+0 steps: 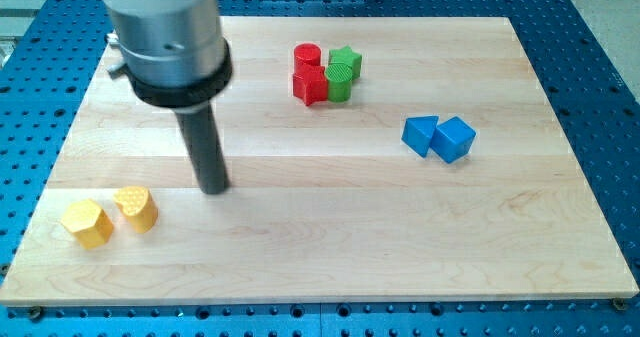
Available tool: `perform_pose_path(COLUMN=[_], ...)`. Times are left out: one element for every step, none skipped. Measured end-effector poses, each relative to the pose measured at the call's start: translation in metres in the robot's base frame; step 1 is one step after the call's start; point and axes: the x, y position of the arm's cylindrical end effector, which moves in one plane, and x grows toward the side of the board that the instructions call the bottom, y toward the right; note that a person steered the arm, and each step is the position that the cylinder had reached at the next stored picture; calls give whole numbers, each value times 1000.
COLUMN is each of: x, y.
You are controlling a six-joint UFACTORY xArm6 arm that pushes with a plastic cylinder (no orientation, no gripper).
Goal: Move your arm to the top right of the blue cube
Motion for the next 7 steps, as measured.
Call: perform_pose_path(x=[11, 21, 18, 17, 17, 17, 17], y=[-35, -36, 4, 126, 196, 198, 198])
